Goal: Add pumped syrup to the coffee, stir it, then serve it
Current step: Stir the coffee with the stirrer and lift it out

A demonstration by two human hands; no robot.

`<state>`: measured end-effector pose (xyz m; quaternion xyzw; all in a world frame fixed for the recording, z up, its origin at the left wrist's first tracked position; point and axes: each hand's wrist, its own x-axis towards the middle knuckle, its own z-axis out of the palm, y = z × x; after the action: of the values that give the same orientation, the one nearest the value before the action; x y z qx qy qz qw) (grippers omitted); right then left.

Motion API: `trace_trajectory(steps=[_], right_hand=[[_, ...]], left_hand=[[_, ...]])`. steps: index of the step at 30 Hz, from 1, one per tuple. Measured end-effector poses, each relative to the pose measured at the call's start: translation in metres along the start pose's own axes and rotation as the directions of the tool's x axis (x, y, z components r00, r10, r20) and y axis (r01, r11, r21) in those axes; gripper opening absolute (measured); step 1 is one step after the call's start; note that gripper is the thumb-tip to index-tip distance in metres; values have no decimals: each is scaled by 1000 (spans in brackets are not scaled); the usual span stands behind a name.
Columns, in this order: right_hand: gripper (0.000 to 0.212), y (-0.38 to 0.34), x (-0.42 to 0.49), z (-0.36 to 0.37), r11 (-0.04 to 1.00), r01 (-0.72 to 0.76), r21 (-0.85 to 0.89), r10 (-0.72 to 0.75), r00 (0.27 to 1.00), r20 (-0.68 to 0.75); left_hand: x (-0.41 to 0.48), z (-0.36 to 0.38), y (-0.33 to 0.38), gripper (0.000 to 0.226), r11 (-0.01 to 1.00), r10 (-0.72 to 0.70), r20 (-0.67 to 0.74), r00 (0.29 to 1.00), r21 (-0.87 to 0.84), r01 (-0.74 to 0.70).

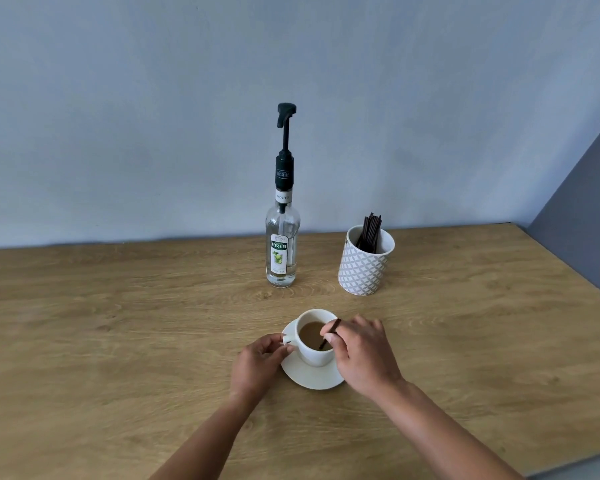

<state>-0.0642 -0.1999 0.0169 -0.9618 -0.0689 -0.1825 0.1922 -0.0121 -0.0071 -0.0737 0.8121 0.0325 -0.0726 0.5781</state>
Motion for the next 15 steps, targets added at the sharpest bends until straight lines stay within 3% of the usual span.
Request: trace_trajectory(steps=[6, 11, 15], right_hand=[[19, -3, 3, 7, 999, 10, 44, -12, 999, 49], [15, 2, 3, 2, 999, -20, -43, 20, 1000, -3], [13, 3, 0, -1, 1000, 6, -10, -6, 1000, -29]], left_hand=[[-1, 0, 2, 11, 1000, -8, 3, 1000, 21, 8], [0, 0, 2, 12, 1000, -11, 6, 1000, 17, 11], [-1, 0, 3, 14, 999, -11, 1, 1000, 32, 11]])
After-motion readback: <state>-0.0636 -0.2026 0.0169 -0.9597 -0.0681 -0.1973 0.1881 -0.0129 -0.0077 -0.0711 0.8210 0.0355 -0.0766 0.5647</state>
